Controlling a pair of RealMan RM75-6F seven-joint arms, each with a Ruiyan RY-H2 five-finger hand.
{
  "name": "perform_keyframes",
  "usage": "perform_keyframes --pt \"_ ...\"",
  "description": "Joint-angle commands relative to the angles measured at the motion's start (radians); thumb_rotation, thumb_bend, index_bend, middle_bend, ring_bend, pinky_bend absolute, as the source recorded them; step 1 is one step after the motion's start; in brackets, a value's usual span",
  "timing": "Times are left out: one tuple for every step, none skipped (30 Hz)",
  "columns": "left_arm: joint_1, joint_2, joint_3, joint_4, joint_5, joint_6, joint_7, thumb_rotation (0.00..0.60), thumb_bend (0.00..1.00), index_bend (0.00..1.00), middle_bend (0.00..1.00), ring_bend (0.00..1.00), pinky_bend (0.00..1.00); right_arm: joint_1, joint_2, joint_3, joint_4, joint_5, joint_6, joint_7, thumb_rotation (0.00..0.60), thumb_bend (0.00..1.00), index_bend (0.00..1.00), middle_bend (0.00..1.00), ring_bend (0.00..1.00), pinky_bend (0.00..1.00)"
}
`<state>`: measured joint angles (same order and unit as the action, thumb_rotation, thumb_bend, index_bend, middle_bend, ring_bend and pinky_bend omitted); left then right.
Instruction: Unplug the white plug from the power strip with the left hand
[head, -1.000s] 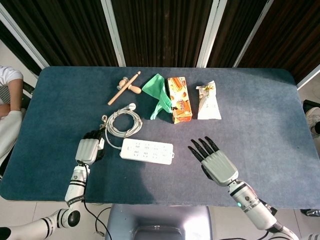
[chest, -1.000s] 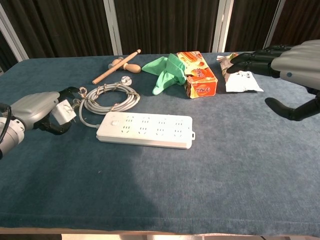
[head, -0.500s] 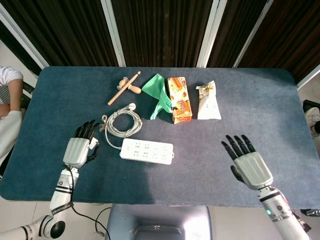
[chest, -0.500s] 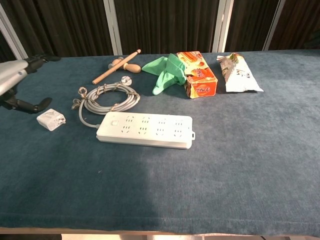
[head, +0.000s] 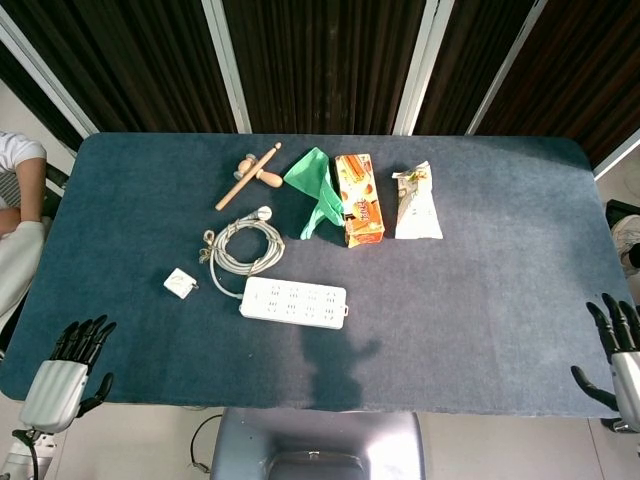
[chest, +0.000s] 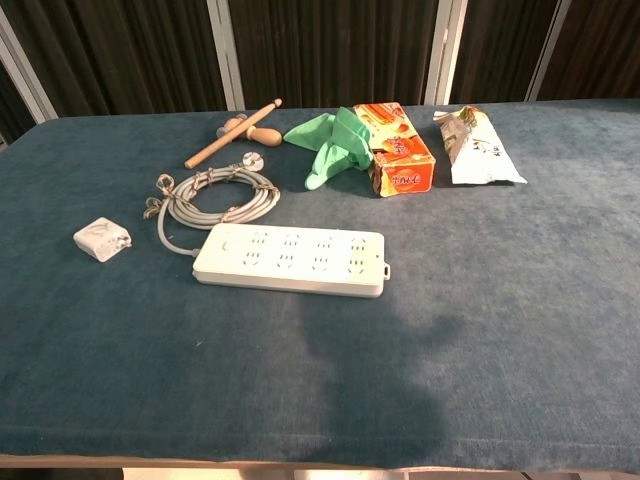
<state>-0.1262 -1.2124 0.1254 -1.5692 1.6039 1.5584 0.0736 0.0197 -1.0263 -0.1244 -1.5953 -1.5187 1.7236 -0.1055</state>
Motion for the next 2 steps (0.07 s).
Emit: perform_keyframes --pt "0.001 0.018 0.004 -0.006 -0.006 -0.027 -0.007 0.600 0.45 0.00 0.01 0.00 0.06 -0.033 -0.006 0.000 0.028 -0.051 0.026 0.037 0.600 0.37 0.00 0.00 0.00 0.00" --pt "0.001 0.021 0.003 -0.008 -0.003 -0.029 -0.015 0.600 0.45 0.00 0.01 0.00 0.06 -0.035 -0.006 0.001 0.030 -0.056 0.024 0.038 0.600 0.37 0.00 0.00 0.00 0.00"
